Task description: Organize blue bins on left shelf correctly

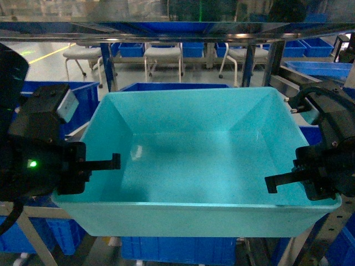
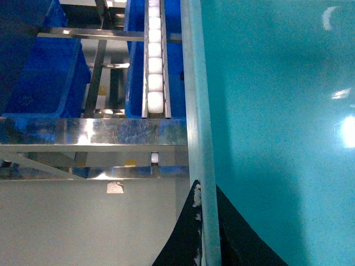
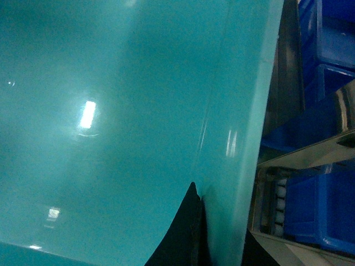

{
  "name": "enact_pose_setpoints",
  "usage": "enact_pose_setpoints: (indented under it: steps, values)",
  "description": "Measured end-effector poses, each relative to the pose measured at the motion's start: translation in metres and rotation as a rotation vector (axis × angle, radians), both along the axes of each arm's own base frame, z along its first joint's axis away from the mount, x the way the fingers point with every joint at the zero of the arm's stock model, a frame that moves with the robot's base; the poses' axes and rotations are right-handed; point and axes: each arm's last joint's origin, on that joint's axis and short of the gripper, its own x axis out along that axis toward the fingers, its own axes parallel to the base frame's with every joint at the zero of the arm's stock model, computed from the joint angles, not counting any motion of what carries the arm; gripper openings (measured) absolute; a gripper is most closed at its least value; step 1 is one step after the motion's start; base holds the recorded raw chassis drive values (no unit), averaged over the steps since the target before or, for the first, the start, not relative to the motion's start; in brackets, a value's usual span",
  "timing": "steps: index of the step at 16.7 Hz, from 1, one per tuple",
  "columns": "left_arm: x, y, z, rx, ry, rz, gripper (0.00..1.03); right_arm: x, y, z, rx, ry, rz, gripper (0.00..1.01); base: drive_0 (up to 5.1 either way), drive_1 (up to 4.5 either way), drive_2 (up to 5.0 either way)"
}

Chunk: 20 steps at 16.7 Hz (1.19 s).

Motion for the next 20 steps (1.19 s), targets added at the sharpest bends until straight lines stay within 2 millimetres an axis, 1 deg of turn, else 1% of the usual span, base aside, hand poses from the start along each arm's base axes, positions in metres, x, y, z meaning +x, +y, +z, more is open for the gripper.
enact_pose_setpoints:
  steps: [2,3,7,8,9,10,11,12,16,20]
  values:
    - [0.018,-0.004,-0.008,0.019,0.018,0.013,0.02,0.014,0.003,-0.011,0.016,0.1,0.0,0.02,0.0,0.0,0.0]
    - [0.021,-0.004,-0.01,0.024,0.02,0.01,0.02,0.015,0.002,-0.014,0.031,0.121,-0.008,0.02,0.0,0.0,0.0]
    - [0.021,-0.004,-0.011,0.026,0.02,0.009,0.02,0.015,0.002,-0.015,0.036,0.122,-0.014,0.02,0.0,0.0,0.0]
    - [0.049,-0.02,-0.02,0.015,0.066,-0.037,0.02,0.033,-0.01,-0.025,0.021,0.115,-0.075,0.02,0.0,0.0,0.0]
    - [0.078,-0.037,-0.031,0.018,0.105,-0.071,0.02,0.045,-0.017,-0.032,0.032,0.146,-0.093,0.02,0.0,0.0,0.0]
    - [0.098,-0.04,-0.024,0.023,0.07,-0.064,0.02,0.057,-0.014,-0.033,0.048,0.137,-0.094,0.02,0.0,0.0,0.0]
    - [0.104,-0.04,-0.029,0.034,0.085,-0.069,0.02,0.061,-0.013,-0.036,0.052,0.148,-0.089,0.02,0.0,0.0,0.0]
    - [0.11,-0.04,-0.037,0.041,0.109,-0.068,0.02,0.067,-0.012,-0.04,0.046,0.17,-0.09,0.02,0.0,0.0,0.0]
    - [0.119,-0.041,-0.042,0.046,0.121,-0.071,0.02,0.075,-0.01,-0.047,0.043,0.192,-0.089,0.02,0.0,0.0,0.0]
    - [0.126,-0.04,-0.043,0.054,0.121,-0.065,0.02,0.082,-0.008,-0.049,0.053,0.197,-0.078,0.02,0.0,0.0,0.0]
